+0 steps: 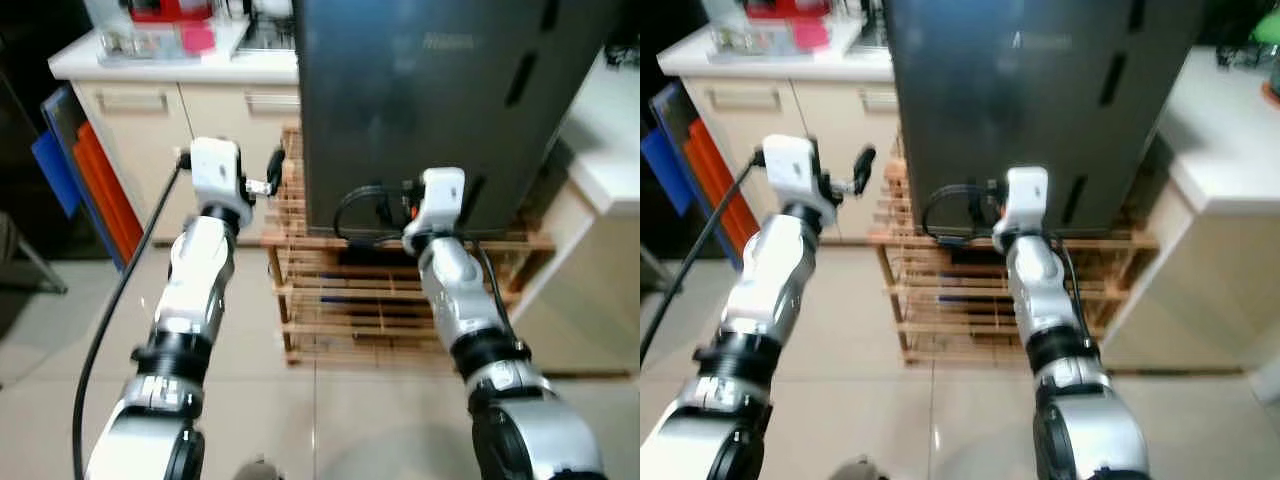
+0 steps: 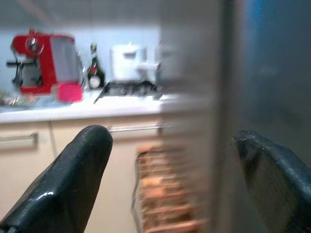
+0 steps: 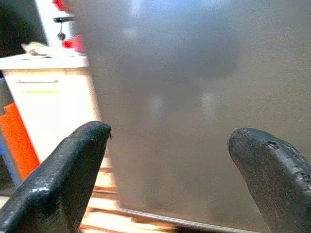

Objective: Restocking fridge

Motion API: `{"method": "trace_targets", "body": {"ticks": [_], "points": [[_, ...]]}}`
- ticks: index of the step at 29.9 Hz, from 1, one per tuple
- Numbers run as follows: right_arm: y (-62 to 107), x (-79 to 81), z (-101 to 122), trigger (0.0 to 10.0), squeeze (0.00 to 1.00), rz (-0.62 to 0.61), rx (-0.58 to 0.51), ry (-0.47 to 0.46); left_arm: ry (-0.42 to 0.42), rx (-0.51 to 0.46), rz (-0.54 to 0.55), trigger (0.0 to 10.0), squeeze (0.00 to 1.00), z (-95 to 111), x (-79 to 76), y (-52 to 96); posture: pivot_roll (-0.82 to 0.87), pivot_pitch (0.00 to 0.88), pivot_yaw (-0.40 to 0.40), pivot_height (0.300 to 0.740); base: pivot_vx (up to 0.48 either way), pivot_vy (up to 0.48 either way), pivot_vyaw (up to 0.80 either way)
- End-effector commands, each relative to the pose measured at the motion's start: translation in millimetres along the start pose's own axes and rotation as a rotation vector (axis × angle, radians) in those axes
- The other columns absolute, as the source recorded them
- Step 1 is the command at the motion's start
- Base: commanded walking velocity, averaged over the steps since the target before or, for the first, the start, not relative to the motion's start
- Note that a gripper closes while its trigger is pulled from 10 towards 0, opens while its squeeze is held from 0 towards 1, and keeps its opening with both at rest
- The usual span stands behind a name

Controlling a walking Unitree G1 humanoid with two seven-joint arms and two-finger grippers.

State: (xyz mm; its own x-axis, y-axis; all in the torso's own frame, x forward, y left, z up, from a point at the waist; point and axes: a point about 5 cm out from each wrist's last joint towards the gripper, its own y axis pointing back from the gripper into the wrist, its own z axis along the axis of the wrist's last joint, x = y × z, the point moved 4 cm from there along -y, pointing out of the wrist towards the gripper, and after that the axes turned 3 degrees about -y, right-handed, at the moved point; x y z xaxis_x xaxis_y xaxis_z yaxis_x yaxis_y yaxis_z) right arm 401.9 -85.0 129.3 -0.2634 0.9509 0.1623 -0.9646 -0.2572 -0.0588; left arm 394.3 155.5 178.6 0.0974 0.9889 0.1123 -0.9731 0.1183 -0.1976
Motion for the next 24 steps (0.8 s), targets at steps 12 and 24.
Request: {"method": "trace_targets", "body": {"ticks": [12, 24], "points": [[0.8, -12.8, 12.6, 10.0, 0.0, -0.025, -0.045, 0.016, -0.035, 0.05, -0.003, 10.0, 0.0, -7.1, -5.8, -3.8, 0.03, 0.0, 0.003, 0.74, 0.0, 0.478, -0.69], [8.4, -20.4, 11.9, 10.0, 0.0, -0.048, -0.06, 0.02, -0.026, 0.046, 0.002, 10.0, 0.0, -5.6, -8.0, -4.9, 0.01, 0.0, 0.003, 0.74, 0.0, 0.48, -0.69]]}}
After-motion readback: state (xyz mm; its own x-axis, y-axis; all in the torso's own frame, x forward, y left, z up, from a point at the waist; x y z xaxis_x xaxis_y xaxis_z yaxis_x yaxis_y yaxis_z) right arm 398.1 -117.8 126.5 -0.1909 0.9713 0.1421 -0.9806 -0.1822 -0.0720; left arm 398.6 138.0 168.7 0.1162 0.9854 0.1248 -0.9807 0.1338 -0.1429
